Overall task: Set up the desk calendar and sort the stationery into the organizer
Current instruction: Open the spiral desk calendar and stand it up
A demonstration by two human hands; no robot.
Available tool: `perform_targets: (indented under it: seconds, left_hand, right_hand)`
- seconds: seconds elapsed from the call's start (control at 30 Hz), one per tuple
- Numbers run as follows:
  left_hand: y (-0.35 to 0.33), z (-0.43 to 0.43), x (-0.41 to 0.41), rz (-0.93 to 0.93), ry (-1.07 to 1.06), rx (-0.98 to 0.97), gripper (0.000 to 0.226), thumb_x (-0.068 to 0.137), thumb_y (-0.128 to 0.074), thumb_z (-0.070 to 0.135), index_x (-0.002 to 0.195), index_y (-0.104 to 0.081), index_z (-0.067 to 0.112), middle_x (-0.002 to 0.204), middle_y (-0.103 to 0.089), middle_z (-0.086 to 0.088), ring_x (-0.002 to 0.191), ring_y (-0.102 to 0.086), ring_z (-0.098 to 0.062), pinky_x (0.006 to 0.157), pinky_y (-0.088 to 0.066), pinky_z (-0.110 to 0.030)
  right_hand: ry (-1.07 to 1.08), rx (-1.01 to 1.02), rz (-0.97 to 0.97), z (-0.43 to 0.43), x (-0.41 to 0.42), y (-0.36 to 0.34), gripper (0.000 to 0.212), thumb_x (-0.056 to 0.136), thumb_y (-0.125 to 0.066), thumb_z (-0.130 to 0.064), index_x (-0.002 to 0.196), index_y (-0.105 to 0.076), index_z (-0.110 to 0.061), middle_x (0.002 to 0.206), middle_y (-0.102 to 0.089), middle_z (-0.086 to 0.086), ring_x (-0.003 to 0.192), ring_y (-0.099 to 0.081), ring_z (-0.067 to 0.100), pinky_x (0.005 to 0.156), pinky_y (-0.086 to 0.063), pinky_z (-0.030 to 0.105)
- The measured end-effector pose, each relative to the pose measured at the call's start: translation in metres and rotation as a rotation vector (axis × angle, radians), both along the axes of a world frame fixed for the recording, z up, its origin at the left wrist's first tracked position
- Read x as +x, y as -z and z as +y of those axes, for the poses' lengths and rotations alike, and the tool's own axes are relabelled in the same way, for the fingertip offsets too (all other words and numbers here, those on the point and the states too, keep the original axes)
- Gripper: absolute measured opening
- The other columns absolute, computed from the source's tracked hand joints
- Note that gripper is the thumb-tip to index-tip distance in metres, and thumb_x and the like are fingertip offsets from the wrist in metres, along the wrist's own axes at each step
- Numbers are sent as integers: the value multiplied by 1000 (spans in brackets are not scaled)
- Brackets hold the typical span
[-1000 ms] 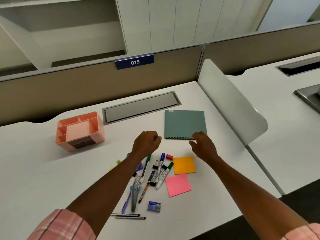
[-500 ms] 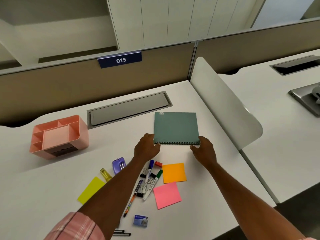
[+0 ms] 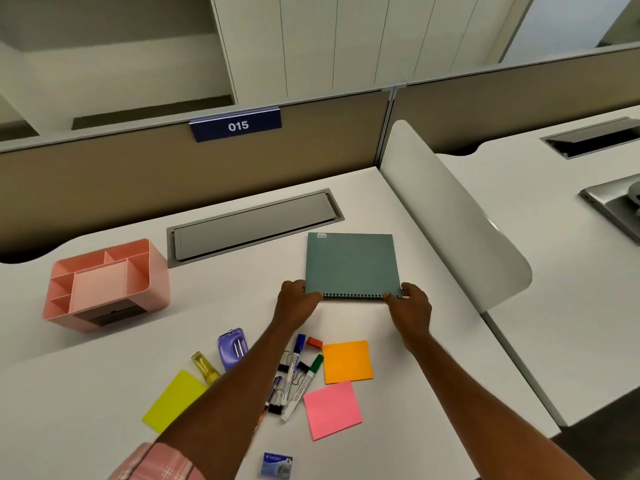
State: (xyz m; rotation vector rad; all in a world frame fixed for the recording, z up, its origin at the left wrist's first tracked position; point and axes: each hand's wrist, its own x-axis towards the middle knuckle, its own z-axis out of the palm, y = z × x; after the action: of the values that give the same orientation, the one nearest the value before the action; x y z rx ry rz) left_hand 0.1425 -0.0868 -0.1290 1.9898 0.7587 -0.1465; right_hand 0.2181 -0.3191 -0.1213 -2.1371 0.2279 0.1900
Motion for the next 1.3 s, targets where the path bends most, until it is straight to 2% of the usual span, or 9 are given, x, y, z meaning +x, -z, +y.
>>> perform_targets:
  seconds: [0.1, 0.17, 0.37, 0.5, 0.63, 0.73, 0.83, 1.13, 1.3]
  left_hand:
    - [-20, 0, -5, -110, -63, -36, 30, 93, -69, 29, 117, -71, 11, 112, -66, -3, 101, -64, -20, 79, -54, -25]
    - [-26, 5, -5, -187, -120, -38, 34, 96, -68, 29, 126, -69, 13, 117, -64, -2, 105, -61, -18, 87, -50, -27]
    - [-51, 11, 4, -441, -197, -85, 35, 99, -67, 24, 132, -65, 17, 127, -63, 2, 115, -60, -14, 93, -54, -26]
    - [-65, 14, 18, -477, -245, -122, 43, 100, -65, 28, 141, -60, 18, 142, -60, -1, 130, -54, -15, 107, -48, -31]
    - [-72, 19, 30, -478, -232, -134, 50, 101, -63, 32, 149, -53, 20, 149, -56, 0, 136, -51, -15, 98, -47, -17]
    - [-72, 21, 35, -497, -218, -137, 52, 101, -63, 32, 151, -50, 22, 151, -54, 2, 137, -51, -15, 96, -47, -16]
    - [-74, 22, 37, -505, -214, -110, 52, 100, -64, 30, 150, -51, 20, 151, -53, 1, 138, -49, -15, 104, -44, -19]
    - [-84, 31, 46, -513, -153, -85, 50, 102, -62, 23, 150, -50, 18, 134, -56, 1, 126, -54, -14, 81, -43, 5]
    - [-86, 35, 49, -494, -124, -73, 50, 102, -60, 20, 151, -49, 18, 128, -54, 0, 122, -55, -17, 73, -44, 5]
  right_hand:
    - [59, 59, -56, 2, 1, -12, 30, 90, -75, -21, 115, -67, -6, 102, -57, 1, 97, -57, 21, 84, -47, 34]
    - [106, 115, -102, 4, 4, -18, 34, 91, -75, -24, 118, -66, -6, 105, -61, 4, 100, -61, 23, 87, -51, 35]
    - [183, 279, -221, 17, 21, -45, 40, 92, -75, -25, 127, -63, -10, 119, -65, 6, 109, -63, 17, 77, -47, 8]
    - [200, 322, -277, 29, 32, -58, 37, 91, -76, -27, 124, -66, -13, 117, -67, 3, 108, -64, 14, 79, -46, 10]
    - [217, 298, -358, 35, 40, -63, 32, 91, -74, -22, 121, -68, -14, 112, -69, 1, 104, -66, 13, 88, -53, 20]
    - [225, 295, -382, 37, 44, -64, 30, 91, -72, -19, 120, -69, -13, 111, -69, 0, 101, -66, 11, 80, -49, 5]
    - [220, 294, -406, 38, 47, -63, 30, 91, -73, -19, 120, -69, -13, 110, -70, 0, 102, -67, 12, 84, -50, 10]
    - [202, 271, -466, 39, 56, -71, 24, 92, -72, -16, 116, -71, -14, 107, -71, 0, 96, -66, 11, 80, -48, 5]
    - [203, 272, -453, 39, 57, -72, 25, 93, -71, -20, 118, -71, -17, 108, -72, -3, 94, -67, 9, 83, -56, 21]
